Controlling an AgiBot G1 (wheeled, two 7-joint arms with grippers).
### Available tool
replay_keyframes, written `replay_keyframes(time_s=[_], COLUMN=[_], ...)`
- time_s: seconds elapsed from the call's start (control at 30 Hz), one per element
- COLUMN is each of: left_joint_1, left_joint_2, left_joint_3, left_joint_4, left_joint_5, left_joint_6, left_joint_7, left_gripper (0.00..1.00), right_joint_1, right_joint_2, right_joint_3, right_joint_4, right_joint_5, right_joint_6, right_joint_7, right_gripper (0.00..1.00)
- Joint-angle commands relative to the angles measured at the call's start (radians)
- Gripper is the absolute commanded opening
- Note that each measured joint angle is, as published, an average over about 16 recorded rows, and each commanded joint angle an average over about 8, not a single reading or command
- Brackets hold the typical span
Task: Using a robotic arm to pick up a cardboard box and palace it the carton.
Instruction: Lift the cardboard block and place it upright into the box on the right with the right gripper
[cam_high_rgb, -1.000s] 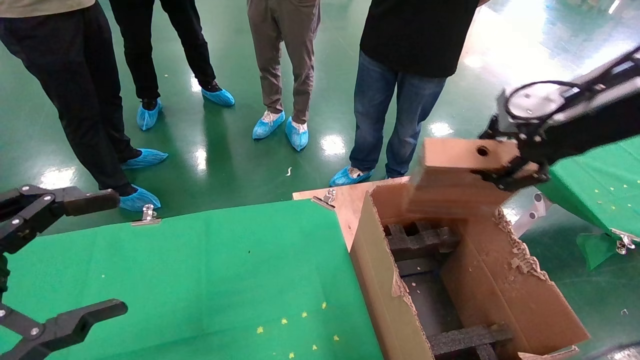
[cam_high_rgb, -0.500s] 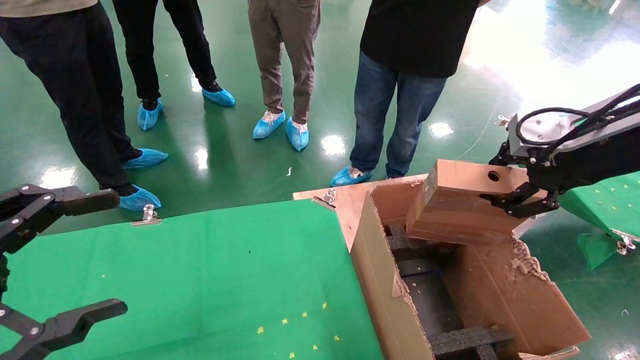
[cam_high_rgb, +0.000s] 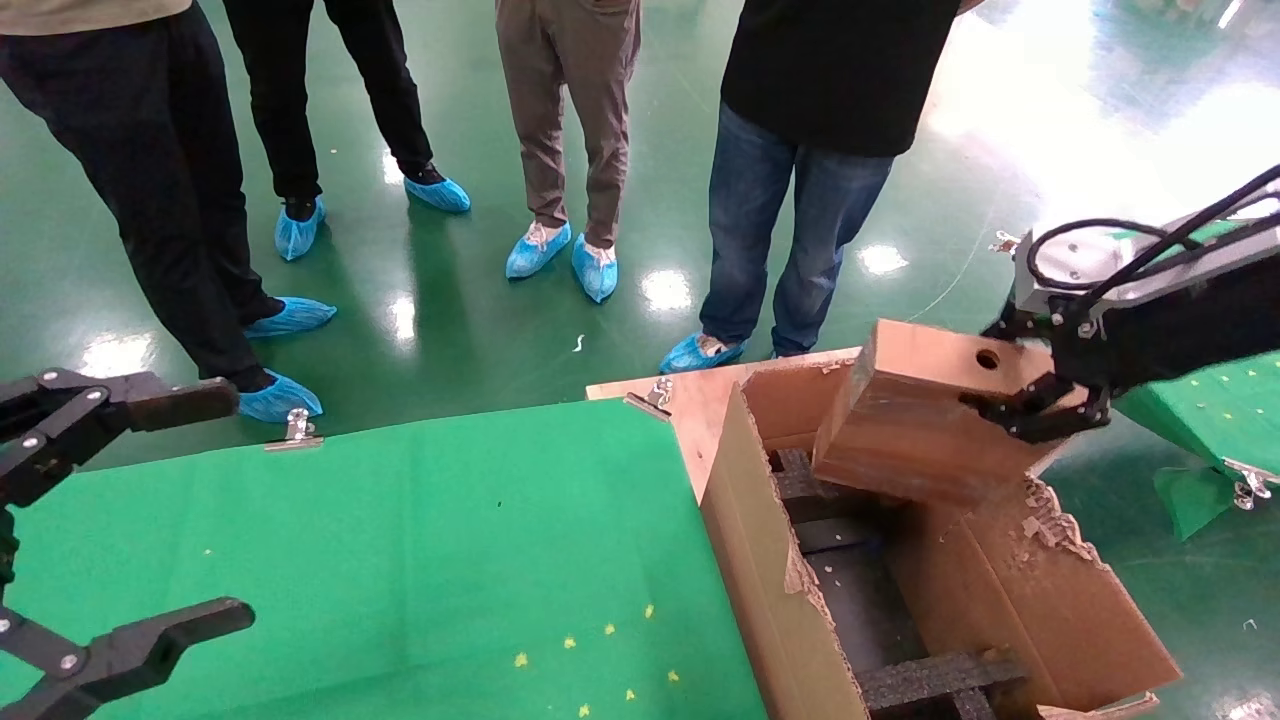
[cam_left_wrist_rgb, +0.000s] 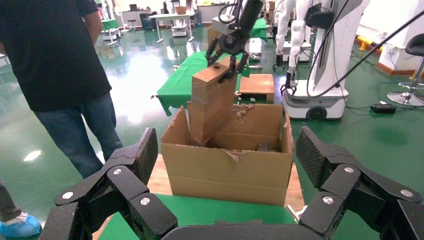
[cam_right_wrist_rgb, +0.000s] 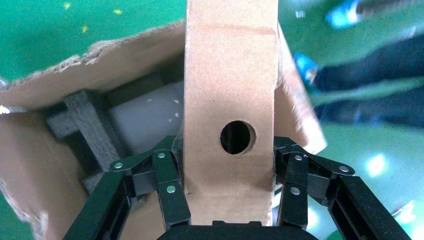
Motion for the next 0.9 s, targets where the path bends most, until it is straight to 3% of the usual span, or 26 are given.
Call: replay_keyframes(time_s=[0.03, 0.2, 0.57, 0.7, 0.9], left_joint_1=[0.000, 0.000, 0.000, 0.000, 0.000], left_joint_2=[0.000, 0.000, 0.000, 0.000, 0.000], left_joint_3=[0.000, 0.000, 0.000, 0.000, 0.000], left_joint_4=[0.000, 0.000, 0.000, 0.000, 0.000], left_joint_5=[0.000, 0.000, 0.000, 0.000, 0.000], left_joint_6=[0.000, 0.000, 0.000, 0.000, 0.000], left_joint_7=[0.000, 0.000, 0.000, 0.000, 0.000], left_gripper=[1.00, 1.00, 1.00, 1.00, 1.00], right_joint_1=[-0.014, -0.047, -0.116, -0.140, -0.175], right_joint_2=[0.010, 0.078, 0.199, 0.201, 0.188], right_joint_3=[-0.004, -0.020, -0.071, -0.086, -0.104], right_joint_4=[0.004, 0.138, 0.451, 0.479, 0.483], right_joint_5=[0.001, -0.036, -0.223, -0.267, -0.292], right_joint_6=[0.019, 0.102, 0.267, 0.299, 0.330], right_joint_7=[0.037, 0.293, 0.961, 1.124, 1.265], right_gripper=[0.00, 0.00, 0.00, 0.00, 0.00])
